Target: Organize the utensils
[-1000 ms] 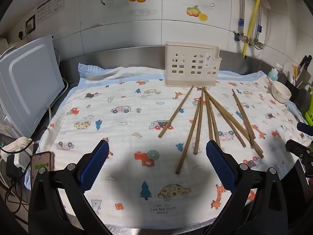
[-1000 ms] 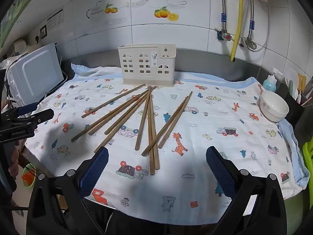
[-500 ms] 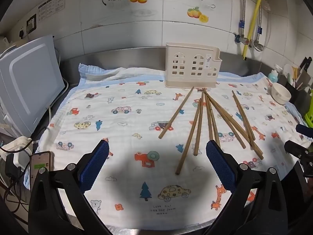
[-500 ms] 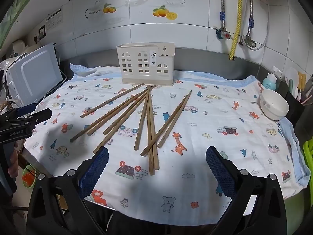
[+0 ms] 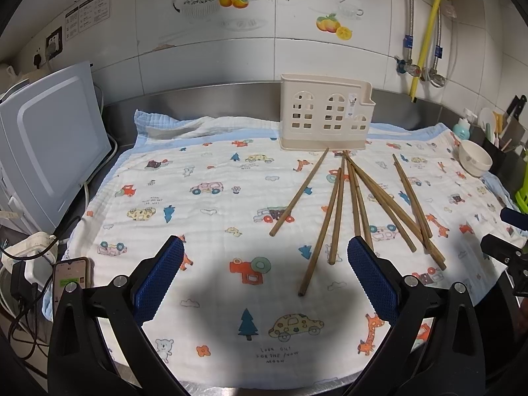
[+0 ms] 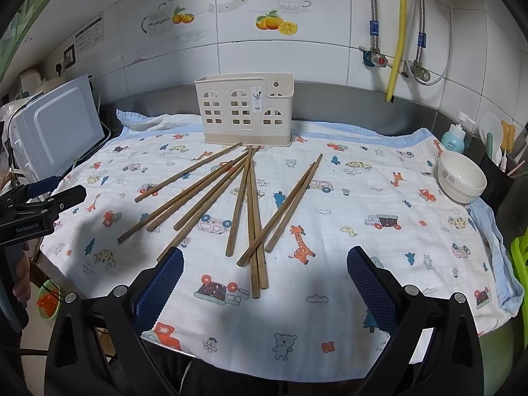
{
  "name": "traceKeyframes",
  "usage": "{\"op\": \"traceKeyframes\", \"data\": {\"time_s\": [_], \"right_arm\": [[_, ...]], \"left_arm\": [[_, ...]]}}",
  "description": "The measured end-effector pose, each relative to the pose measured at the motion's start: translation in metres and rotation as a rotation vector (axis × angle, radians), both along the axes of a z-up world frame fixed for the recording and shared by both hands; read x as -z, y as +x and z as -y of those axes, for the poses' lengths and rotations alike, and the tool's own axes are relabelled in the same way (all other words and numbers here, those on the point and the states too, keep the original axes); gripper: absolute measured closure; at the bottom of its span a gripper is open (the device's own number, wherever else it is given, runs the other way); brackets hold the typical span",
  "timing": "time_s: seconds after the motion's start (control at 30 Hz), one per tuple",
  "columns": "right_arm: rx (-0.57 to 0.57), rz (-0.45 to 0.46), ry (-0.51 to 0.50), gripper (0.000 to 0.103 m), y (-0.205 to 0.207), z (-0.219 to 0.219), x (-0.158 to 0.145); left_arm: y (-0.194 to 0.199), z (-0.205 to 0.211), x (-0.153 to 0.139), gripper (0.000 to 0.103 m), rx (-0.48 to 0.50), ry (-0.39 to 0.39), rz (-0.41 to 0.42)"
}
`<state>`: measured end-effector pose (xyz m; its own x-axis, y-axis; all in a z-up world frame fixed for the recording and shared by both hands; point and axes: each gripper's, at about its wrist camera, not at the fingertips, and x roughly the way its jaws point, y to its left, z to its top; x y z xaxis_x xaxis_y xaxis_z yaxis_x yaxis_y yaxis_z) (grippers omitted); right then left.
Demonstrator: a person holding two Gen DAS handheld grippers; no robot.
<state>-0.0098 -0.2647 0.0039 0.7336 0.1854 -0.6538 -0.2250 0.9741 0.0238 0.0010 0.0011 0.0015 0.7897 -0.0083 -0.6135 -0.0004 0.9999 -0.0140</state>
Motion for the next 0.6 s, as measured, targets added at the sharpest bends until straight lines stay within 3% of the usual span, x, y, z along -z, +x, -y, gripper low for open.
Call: {"op": "traceKeyframes", "data": {"time_s": [0.6], "right_arm": [[0.011, 0.003, 0.006, 0.007, 0.0016, 0.0042, -0.0002]], "left_arm": [[0.0049, -0.0021, -0.0006, 0.006, 0.009, -0.002, 0.006]]}}
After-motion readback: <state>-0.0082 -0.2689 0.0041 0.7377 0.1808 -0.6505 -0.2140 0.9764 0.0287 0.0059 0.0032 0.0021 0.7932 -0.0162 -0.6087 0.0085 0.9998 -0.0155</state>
